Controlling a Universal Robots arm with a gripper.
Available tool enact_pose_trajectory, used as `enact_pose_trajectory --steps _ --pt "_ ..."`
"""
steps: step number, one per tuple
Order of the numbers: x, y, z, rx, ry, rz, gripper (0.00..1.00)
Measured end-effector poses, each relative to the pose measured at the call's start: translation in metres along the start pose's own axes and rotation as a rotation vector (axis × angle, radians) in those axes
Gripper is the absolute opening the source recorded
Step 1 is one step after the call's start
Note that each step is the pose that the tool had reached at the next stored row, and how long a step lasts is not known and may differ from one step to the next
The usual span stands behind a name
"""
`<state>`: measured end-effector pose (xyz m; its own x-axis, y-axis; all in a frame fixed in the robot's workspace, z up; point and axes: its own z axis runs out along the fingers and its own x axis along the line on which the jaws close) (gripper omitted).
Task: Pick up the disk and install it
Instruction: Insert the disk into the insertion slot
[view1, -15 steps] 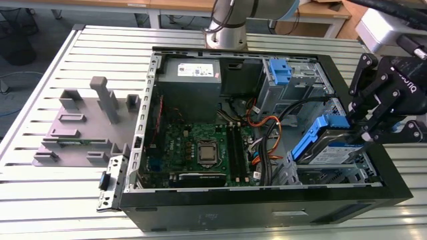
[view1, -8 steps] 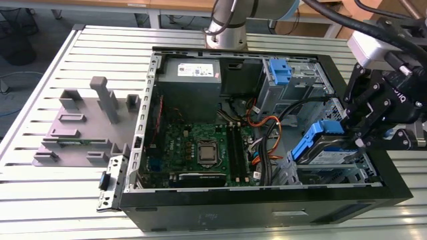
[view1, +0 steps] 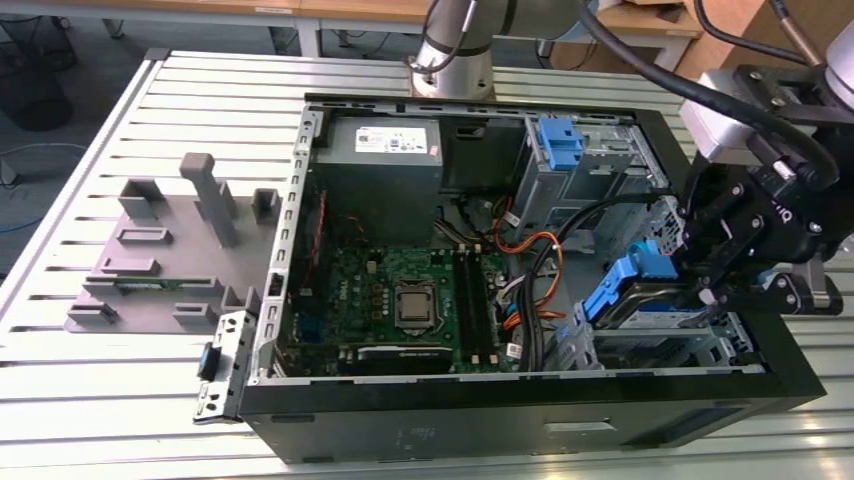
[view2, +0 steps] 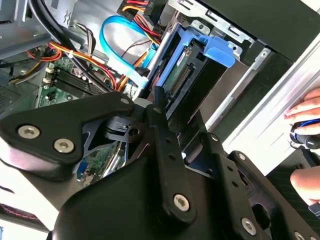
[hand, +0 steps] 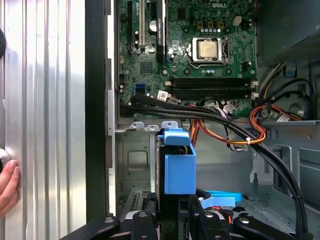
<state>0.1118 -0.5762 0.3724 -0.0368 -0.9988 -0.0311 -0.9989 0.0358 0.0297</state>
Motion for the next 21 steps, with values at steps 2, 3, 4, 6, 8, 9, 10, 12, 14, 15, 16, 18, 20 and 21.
enact_pose_trajectory --steps 2,3,4,6,8,9,10,12,14,15,16,18,20,21 --pt "0.0003 -0.0001 0.0036 0.0 0.0001 0.0 0.35" --pt "0.0004 -0.0002 0.0054 0.0 0.0002 0.0 0.35" --pt "0.0005 -0.0002 0.0071 0.0 0.0001 0.0 0.35" --pt "0.0005 -0.0002 0.0085 -0.0001 0.0001 0.0 0.35" --pt "0.0005 -0.0003 0.0085 0.0 0.0003 0.0 0.35" --pt "0.0006 -0.0002 0.0086 0.0 0.0003 0.0 0.35" --pt "0.0006 -0.0003 0.0098 0.0 -0.0002 0.0 0.35" --pt "0.0007 -0.0004 0.0132 -0.0001 0.0 0.0 0.35" --pt "0.0008 -0.0005 0.0167 0.0 0.0001 0.0 0.35" --pt "0.0009 -0.0005 0.0186 0.0 0.0 0.0 0.35" --pt "0.0009 -0.0006 0.0204 0.0 0.0 0.0 0.35" --pt "0.001 -0.0007 0.0234 0.0 -0.0001 0.0 0.35" --pt "0.001 -0.0007 0.0237 0.0 0.0002 0.0 0.35" --pt "0.001 -0.0007 0.0237 0.0 0.0003 0.0 0.35"
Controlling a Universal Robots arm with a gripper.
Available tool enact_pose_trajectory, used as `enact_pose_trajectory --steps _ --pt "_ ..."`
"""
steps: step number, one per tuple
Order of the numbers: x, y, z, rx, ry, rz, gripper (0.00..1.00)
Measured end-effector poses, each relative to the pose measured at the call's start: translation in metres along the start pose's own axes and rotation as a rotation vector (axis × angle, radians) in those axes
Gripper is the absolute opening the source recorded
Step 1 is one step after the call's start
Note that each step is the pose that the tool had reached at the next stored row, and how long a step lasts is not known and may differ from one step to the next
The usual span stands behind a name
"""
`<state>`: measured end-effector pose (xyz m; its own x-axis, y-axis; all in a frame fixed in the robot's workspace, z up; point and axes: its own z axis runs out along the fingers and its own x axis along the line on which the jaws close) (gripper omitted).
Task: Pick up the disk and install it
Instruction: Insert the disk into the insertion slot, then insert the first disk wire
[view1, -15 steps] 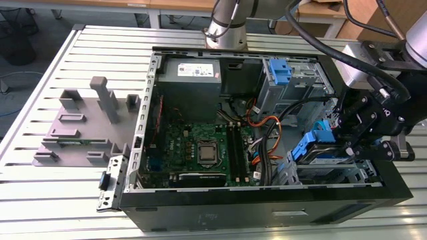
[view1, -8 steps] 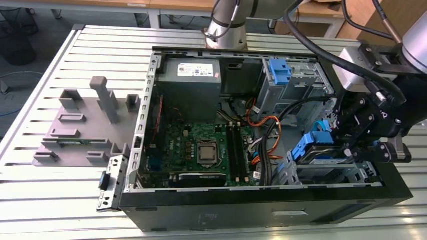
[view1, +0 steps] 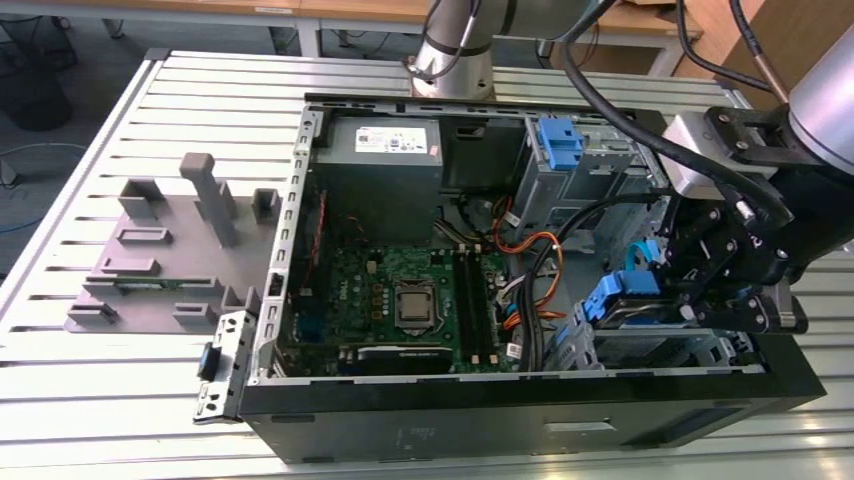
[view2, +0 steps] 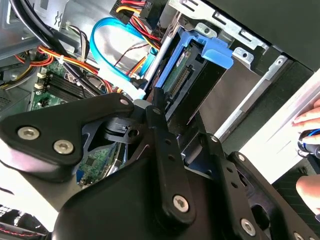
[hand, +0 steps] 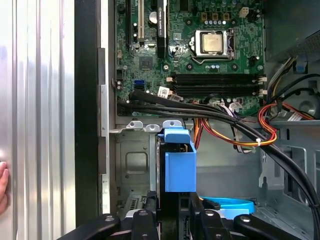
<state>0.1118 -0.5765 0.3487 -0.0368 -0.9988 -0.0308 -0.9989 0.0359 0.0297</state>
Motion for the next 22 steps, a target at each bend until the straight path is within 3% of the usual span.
enact_pose_trajectory --steps 3,6,11,15,22 --pt "0.0 0.0 0.0003 0.0001 -0.0002 0.0 0.36" --pt "0.0 0.0 0.0004 0.0 -0.0003 0.0 0.48" --pt "0.0 0.0007 0.0012 0.0002 -0.0006 0.0 0.48" --pt "0.0002 0.0026 0.0057 0.0055 -0.0006 -0.013 0.48" --pt "0.0003 0.0033 0.0062 0.0066 -0.0031 -0.023 0.48"
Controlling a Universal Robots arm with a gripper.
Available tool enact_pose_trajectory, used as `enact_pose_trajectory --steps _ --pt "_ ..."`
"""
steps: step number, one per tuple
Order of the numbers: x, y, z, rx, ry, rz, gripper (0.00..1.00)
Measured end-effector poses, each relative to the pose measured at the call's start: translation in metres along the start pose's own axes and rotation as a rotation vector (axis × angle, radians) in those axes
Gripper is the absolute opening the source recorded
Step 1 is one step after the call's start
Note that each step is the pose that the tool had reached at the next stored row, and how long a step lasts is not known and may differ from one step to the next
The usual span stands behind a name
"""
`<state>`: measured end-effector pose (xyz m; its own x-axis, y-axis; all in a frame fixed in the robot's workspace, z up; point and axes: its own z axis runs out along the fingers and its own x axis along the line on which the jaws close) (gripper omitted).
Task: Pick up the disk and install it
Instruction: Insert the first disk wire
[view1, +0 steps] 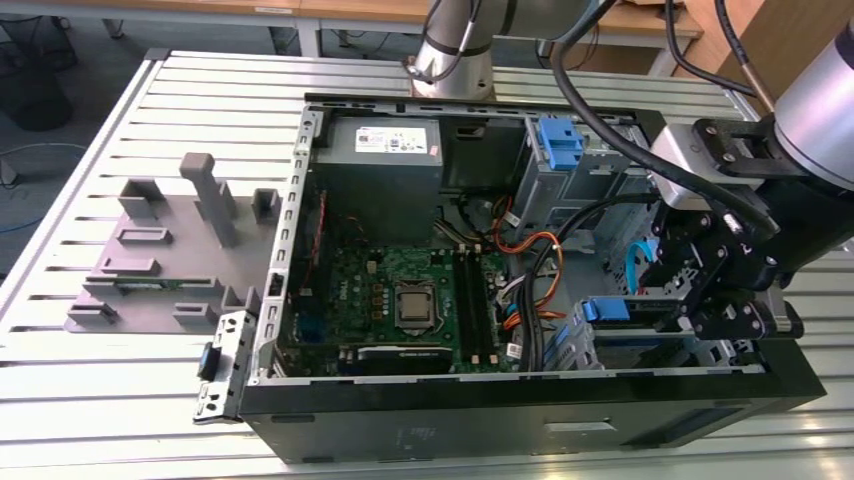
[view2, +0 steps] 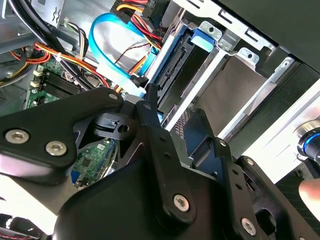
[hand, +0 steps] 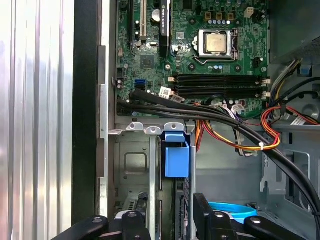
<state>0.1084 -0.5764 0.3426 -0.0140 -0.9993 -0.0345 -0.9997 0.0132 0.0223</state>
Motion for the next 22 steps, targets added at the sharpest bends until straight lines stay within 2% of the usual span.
enact_pose_trajectory --steps 11,17,22 --pt "-0.0001 0.0002 -0.0009 0.0 0.0003 0.0 0.48" --pt "-0.0005 0.0005 -0.0136 0.0 0.0001 0.0 0.48" --pt "-0.0007 0.0006 -0.0211 0.0 0.0001 0.0 0.48"
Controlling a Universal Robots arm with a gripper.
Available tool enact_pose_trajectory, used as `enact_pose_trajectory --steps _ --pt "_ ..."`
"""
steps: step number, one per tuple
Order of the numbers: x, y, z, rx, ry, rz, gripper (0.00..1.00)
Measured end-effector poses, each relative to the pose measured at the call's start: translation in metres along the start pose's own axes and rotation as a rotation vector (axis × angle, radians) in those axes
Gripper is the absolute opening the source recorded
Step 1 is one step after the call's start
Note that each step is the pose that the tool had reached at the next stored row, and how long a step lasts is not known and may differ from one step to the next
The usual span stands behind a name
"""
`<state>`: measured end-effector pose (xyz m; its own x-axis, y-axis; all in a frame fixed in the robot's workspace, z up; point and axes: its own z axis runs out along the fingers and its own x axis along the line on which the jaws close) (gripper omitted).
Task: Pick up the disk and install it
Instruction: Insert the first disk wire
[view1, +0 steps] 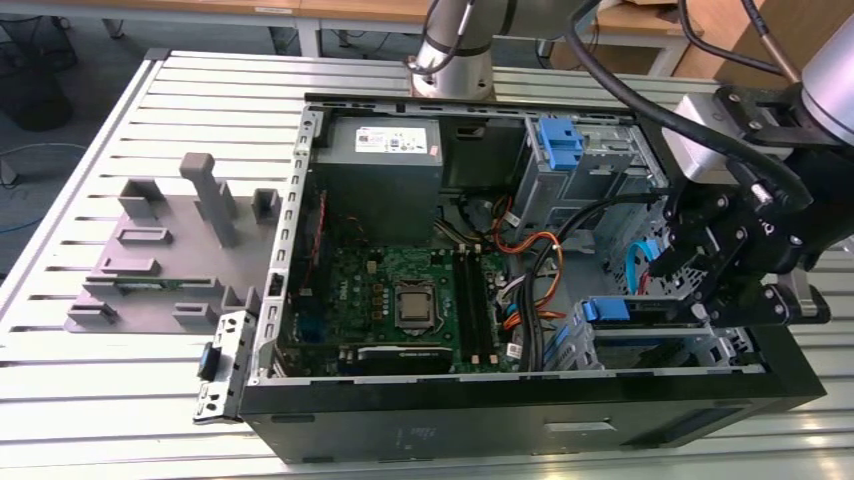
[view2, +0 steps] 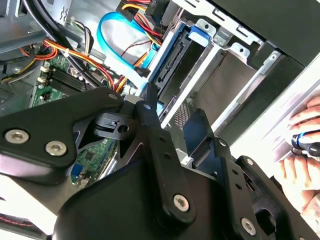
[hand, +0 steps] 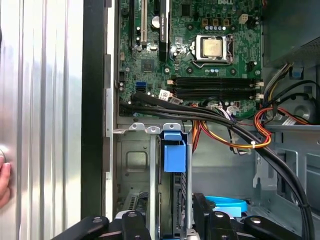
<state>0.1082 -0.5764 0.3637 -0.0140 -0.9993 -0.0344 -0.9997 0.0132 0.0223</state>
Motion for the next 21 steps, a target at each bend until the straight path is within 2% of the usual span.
enact_pose_trajectory --steps 4,8,14,21 --pt "-0.0002 0.0001 -0.0057 0.0 -0.0001 0.0 0.48" --pt "-0.0014 0.0001 -0.0056 0.0 -0.0012 0.0 0.48" --pt "-0.01 0.0002 -0.0034 0.0 -0.0029 0.0 0.48" --pt "-0.0158 -0.0019 0.002 0.0 -0.003 0.0 0.48"
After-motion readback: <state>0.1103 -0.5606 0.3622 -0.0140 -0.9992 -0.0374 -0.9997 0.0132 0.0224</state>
